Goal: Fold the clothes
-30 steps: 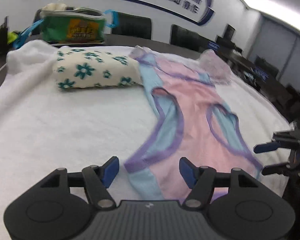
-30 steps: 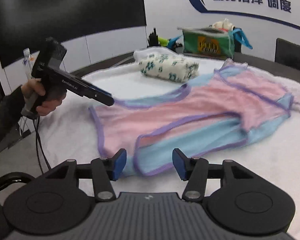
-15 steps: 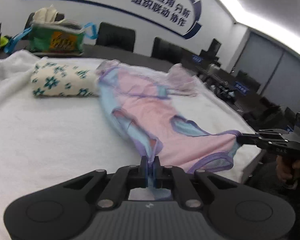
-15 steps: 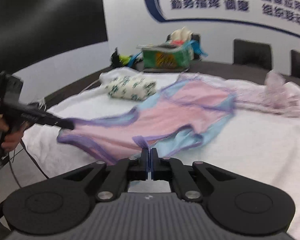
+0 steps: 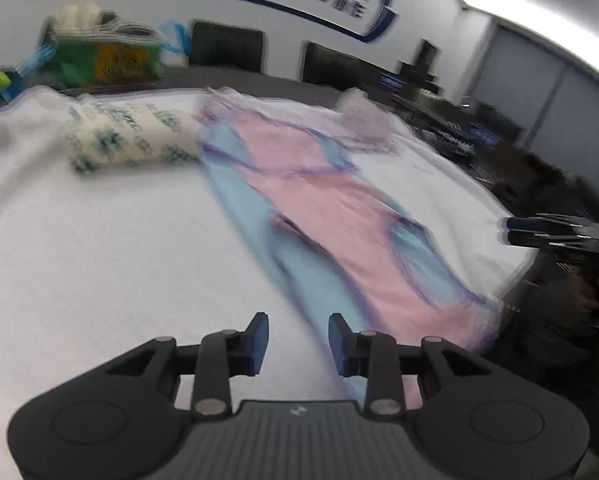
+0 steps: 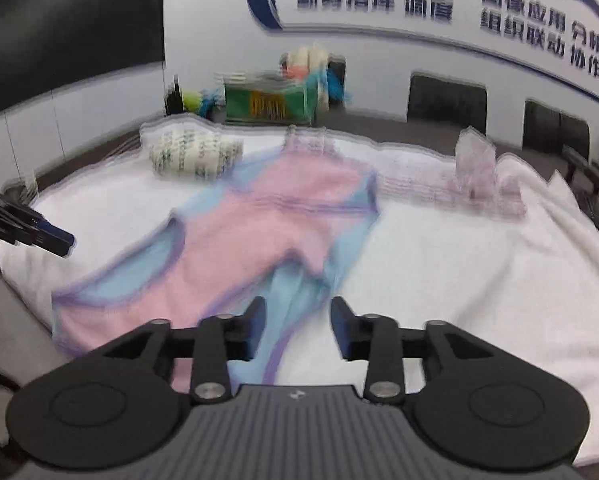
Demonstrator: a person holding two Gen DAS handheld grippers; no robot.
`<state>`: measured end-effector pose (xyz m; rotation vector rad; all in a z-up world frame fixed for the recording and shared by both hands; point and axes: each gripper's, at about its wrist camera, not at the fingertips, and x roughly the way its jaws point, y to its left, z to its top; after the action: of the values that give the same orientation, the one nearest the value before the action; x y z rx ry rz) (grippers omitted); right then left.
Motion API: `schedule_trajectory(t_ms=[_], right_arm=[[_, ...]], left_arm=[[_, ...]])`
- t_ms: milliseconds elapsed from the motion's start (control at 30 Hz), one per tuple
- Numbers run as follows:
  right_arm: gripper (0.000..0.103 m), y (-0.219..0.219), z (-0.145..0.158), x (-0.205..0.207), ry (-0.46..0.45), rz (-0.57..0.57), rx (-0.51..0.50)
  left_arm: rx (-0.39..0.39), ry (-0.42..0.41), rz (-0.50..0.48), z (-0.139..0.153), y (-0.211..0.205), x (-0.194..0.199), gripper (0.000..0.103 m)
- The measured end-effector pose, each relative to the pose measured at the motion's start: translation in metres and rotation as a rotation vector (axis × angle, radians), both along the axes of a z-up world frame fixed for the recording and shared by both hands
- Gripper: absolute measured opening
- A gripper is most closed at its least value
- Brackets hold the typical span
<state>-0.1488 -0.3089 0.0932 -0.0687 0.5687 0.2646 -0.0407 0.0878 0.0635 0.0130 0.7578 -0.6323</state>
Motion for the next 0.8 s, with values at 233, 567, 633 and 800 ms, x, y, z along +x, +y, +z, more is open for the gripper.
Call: schedule_trajectory(t_ms=[233,567,633,800], right_arm=[[0.039,-0.001,-0.016,0.122,-0.009,0.044,-0.010],[0.039,0.061,-0.048,0.265,0.202,0.284,-0.158],[0.039,0.071,-0.050,0.284,0.225,0.334,-0.149],[0.039,0.097,-0.043,0.317,0.230,0.458,-0.031]], left_arm=[[0.159,-0.085,-0.029,0.013,-0.082,0.125,0.046],[0.150,-0.032,-0.068,-0.013,-0.097,0.161,0.043],[0.117,-0.060,-0.136,-0.013,-0.089,0.137,0.050],[0.215,-0.115,-0.125,-0.037,-0.096,0.093,0.049]])
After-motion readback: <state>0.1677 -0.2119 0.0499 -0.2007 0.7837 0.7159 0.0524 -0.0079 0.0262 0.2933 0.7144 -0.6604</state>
